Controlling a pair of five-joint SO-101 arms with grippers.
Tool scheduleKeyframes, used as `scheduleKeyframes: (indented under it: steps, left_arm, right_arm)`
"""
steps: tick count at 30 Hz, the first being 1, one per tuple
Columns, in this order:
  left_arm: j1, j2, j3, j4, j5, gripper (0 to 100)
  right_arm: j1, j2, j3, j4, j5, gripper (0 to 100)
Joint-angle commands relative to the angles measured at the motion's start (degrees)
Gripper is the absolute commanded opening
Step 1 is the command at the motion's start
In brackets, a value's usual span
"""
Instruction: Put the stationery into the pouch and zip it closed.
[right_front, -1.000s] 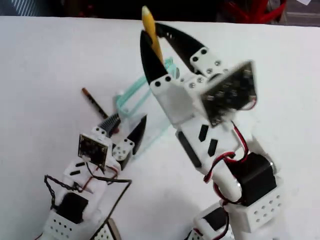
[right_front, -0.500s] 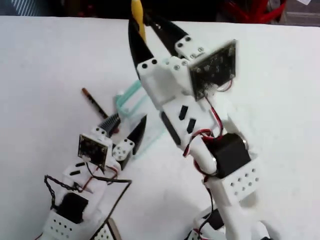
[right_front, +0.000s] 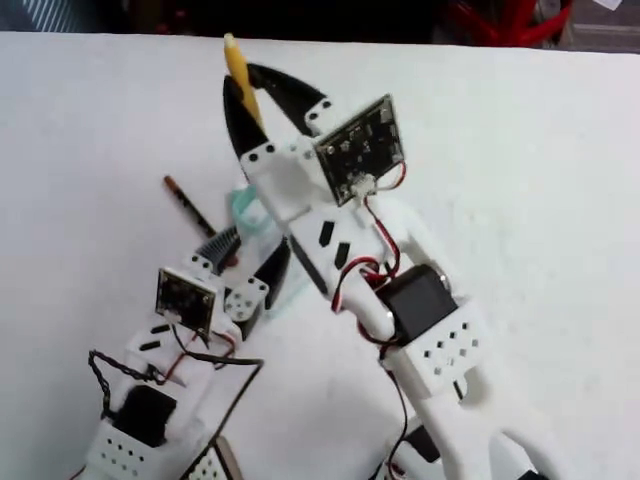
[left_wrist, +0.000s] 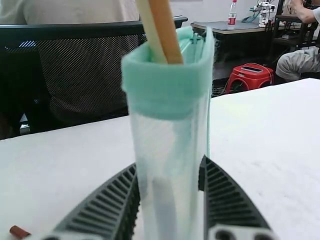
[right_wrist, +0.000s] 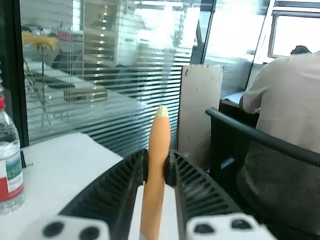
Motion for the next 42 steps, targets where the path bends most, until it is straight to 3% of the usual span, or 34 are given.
scheduleKeyframes:
  steps: [1,13,24,26,29,31,37,42]
  left_arm:
    - [-0.66,0.13,-0.53,-1.14,0.26,18]
    - [-0.66,0.13,-0.44,-1.14,0.18,18]
    - [-0.66,0.13,-0.35,-1.14,0.18,18]
    - [-0.66,0.13,-0.35,-1.14,0.18,18]
    - [-0.66,0.13,-0.35,-1.14,0.18,18]
    - [-0.66,0.13,-0.35,-1.14,0.18,18]
    - [-0.57,0.13,-0.35,-1.14,0.18,18]
    - [-0.31,0.13,-0.26,-1.14,0.18,18]
  right_arm:
    - [-0.40,-3.65,1.58,2.33,-0.18,1.8]
    - [-0.22,-17.19,13.98,9.45,-0.09,1.8]
    - [-0.22,-18.77,19.34,9.45,-0.09,1.9]
    - [-0.22,-19.21,19.34,9.80,-0.09,6.1]
    - [0.22,-20.26,17.85,13.58,-0.53,22.6]
    - [1.10,-21.14,16.53,15.25,-0.53,26.0]
    - [10.42,-20.97,11.78,15.08,-0.88,20.7]
    - [14.90,-12.88,10.73,11.82,-9.23,20.5]
